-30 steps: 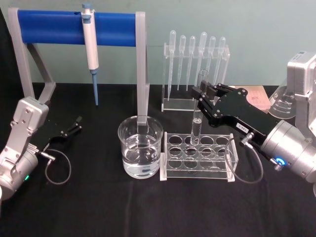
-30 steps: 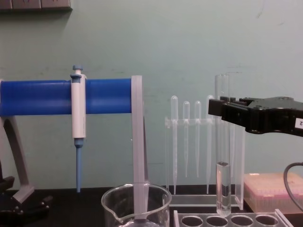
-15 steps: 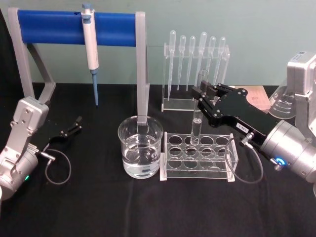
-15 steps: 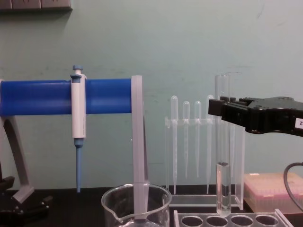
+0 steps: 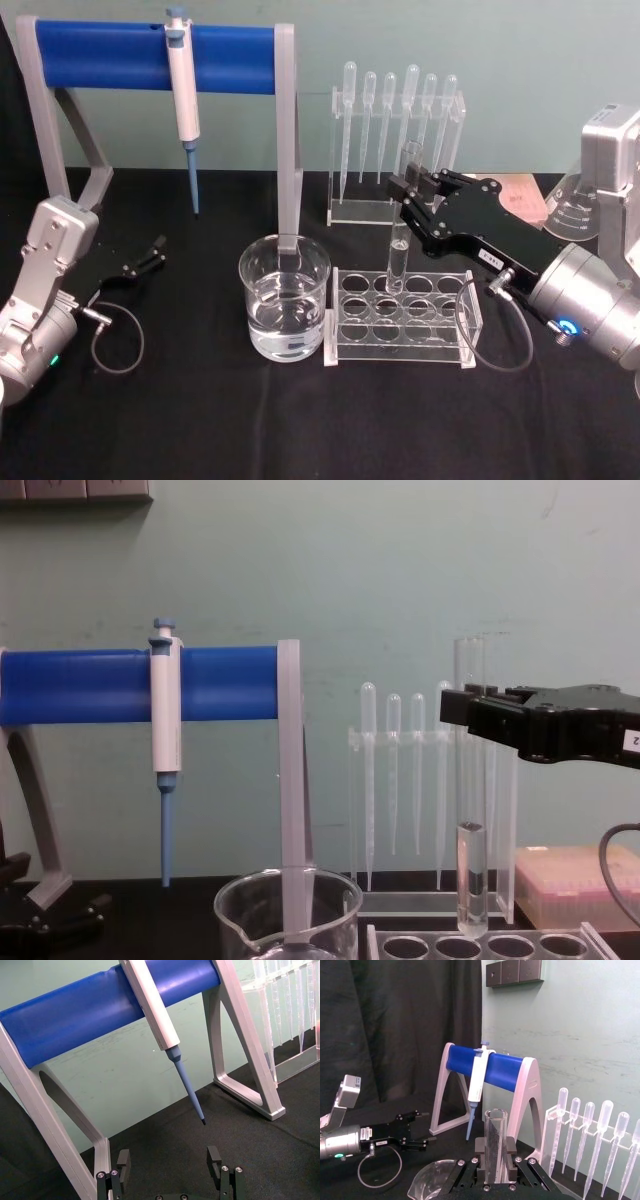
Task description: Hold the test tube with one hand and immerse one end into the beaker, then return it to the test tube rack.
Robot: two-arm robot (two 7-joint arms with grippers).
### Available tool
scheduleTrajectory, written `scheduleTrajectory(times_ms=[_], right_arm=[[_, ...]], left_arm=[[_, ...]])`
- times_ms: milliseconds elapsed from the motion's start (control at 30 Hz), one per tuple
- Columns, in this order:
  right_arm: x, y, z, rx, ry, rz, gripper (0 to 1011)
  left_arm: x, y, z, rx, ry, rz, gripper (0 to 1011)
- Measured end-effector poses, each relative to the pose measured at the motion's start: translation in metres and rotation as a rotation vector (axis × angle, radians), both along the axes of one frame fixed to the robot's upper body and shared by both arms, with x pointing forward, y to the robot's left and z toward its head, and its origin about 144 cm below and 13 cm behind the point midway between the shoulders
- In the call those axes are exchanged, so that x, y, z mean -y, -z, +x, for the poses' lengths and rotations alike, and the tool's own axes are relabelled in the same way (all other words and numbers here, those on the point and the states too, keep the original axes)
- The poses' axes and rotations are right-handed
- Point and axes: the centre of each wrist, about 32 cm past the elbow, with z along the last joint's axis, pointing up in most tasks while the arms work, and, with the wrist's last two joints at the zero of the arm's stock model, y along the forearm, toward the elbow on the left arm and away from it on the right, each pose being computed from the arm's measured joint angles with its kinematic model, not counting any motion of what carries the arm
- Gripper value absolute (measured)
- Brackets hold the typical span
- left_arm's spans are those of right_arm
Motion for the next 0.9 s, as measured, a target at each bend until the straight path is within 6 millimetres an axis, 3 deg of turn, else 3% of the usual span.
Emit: scheduleTrajectory(times_ms=[533,900], right_arm=[[0.000,-0.001,0.000,0.002,-0.001,0.000,228],[-0.023,-0.036,0.008,0.059,-0.072,-0.017,227]], left_arm=[[0.000,0.000,0.000,0.000,0.000,0.000,1000],[0.000,0.000,0.000,0.000,0.000,0.000,1000]])
